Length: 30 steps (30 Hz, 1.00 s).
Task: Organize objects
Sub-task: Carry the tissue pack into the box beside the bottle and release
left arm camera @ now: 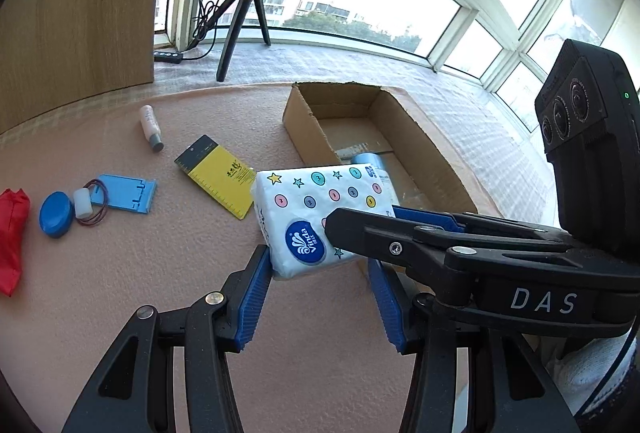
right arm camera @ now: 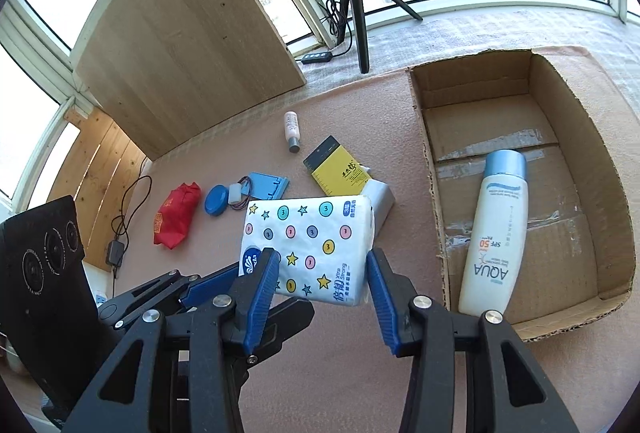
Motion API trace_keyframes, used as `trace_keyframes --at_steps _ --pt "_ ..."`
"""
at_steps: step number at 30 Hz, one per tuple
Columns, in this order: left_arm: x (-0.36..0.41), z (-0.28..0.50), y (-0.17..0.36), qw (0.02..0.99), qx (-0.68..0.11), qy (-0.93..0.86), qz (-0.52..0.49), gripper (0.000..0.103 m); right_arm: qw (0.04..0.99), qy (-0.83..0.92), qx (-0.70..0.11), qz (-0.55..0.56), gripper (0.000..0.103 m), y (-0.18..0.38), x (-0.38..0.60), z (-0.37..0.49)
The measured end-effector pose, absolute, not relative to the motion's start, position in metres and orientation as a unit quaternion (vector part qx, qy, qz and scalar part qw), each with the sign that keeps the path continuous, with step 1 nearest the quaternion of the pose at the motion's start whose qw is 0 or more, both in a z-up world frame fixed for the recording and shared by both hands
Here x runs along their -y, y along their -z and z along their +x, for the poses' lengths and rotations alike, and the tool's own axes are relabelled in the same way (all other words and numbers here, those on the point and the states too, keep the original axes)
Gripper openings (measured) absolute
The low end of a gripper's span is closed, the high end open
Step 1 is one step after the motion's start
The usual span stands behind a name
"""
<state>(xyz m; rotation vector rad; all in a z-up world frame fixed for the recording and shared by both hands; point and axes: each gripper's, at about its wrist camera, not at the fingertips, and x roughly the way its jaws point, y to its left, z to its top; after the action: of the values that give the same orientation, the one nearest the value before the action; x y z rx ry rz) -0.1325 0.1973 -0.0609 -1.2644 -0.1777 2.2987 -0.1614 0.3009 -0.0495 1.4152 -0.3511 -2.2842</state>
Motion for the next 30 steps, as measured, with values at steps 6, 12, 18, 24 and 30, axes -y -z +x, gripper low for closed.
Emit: trace_keyframes --at_steps 6,12,18,24,30 --pt "-0.247 -0.131 0.059 0.282 0.046 -0.839 -0.463 0.053 0.183 0.837 0.131 0.499 0.042 0.045 -0.345 -0.157" --pt "-0.29 -0.135 0.064 0.302 0.03 -0.832 -0.465 0.053 0.155 0.843 0.142 0.495 0.042 0.048 -0.385 -0.158" --pt "-0.321 -0.14 0.07 0.308 0.017 -0.828 -0.468 0.053 0.14 0.845 0.148 0.495 0.042 0.052 -0.412 -0.165" --pt "-0.34 -0.147 0.076 0.308 0.008 -0.826 -0.472 0.053 0.131 0.848 0.147 0.493 0.042 0.055 -0.428 -0.172" --pt "-0.353 -0.153 0.08 0.303 -0.006 -0.826 -0.475 0.053 0.125 0.848 0.151 0.492 0.042 0.056 -0.44 -0.176"
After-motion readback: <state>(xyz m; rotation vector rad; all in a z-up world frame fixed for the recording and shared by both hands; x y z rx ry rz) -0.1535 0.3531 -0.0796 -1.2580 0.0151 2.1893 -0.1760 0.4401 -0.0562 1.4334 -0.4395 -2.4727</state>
